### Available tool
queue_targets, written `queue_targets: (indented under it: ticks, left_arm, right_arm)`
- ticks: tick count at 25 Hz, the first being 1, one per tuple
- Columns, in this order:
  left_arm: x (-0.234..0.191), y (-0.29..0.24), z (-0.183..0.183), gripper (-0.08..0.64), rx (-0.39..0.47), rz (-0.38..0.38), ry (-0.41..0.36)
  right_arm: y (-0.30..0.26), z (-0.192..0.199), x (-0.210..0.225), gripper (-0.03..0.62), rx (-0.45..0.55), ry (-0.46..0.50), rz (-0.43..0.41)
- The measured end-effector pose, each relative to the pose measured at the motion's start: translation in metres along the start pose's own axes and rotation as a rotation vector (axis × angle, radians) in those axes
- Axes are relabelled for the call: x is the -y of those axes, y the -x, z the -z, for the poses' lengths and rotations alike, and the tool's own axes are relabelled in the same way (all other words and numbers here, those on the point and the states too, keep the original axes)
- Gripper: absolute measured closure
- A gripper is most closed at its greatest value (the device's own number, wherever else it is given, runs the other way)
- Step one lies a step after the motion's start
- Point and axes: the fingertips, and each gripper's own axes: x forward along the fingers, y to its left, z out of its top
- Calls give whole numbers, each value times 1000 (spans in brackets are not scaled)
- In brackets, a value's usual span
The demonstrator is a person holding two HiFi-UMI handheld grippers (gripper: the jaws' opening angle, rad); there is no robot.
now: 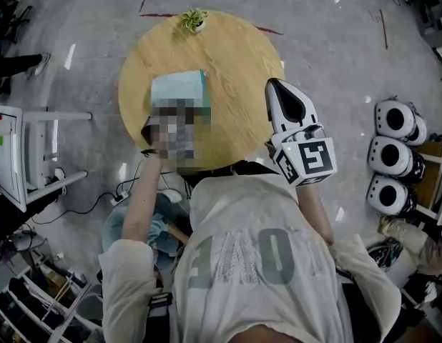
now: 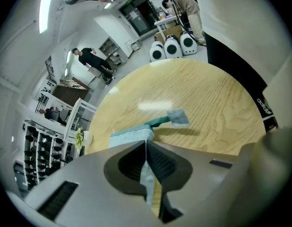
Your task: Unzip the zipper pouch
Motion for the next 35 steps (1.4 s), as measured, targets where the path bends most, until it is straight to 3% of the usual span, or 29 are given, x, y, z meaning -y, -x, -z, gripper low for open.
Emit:
queue_targets:
  ticks: [4,8,12,15,18,21,23,24,31,35]
  left_arm:
    - [-28,23,-7,531,47,-45,114]
    - [-71,63,-20,531,159,-101,257]
    - [-107,116,-38,531,361,-124,409]
    - [-129,162,-56,531,560,-141,504]
    - [-152,212,-72,531,768,-182,570]
    - [-167,253,-75,532,872,-187,651]
    - [-172,277,-74,532,915,-188,654]
    - [-175,289,-74,532,941,-192,646]
    - [-184,369,-81,532,1201,-202,595]
    - [-184,396,-76,532,1310,-214,613]
  right_arm:
    - [-1,-3,1,561,9,-5,-6]
    - [-2,-8,0,561,42,-23,-33]
    - [-3,-16,-3,561,83,-11,-83]
    - [0,-24,-9,561,120,19,-150]
    - [5,-32,-17,560,154,1,-257]
    - [5,-39,-23,549,171,-59,-360]
    - [3,-44,-29,391,170,-134,-454]
    - [3,-47,-33,352,168,-170,-507]
    - [1,-56,-72,331,142,-296,-865]
    - [15,-71,-117,331,174,-333,-1079]
